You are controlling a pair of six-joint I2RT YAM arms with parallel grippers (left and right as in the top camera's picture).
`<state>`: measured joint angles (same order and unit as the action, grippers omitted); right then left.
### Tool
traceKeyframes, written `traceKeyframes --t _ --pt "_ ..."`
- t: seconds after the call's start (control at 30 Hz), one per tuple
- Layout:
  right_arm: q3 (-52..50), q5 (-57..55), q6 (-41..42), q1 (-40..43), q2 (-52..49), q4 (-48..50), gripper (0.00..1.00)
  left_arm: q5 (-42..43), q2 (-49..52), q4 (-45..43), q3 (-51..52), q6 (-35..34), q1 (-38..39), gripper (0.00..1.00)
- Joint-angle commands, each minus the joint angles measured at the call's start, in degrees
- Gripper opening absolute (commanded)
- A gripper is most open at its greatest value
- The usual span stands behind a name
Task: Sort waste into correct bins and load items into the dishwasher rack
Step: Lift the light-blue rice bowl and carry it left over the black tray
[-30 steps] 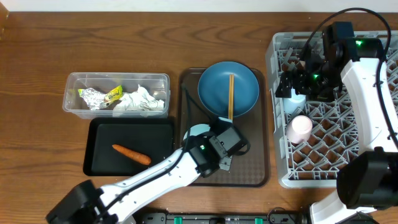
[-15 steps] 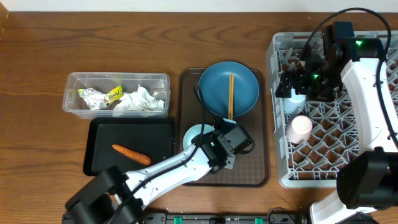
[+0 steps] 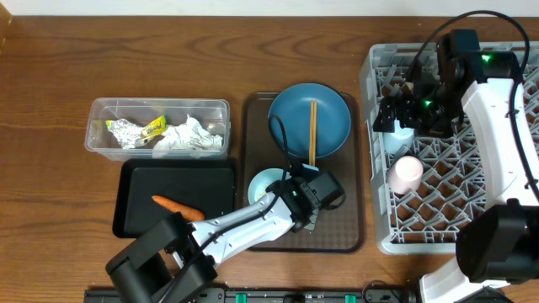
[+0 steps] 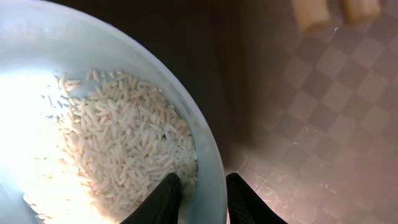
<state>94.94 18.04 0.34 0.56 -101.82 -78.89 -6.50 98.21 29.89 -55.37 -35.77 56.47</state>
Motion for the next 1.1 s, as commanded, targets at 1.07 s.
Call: traceKeyframes --t 1.07 --pt "1.0 0.4 -0.2 -0.2 -0.4 -0.2 0.99 -5.1 -21.0 9.2 -0.1 0.2 -2.0 0.06"
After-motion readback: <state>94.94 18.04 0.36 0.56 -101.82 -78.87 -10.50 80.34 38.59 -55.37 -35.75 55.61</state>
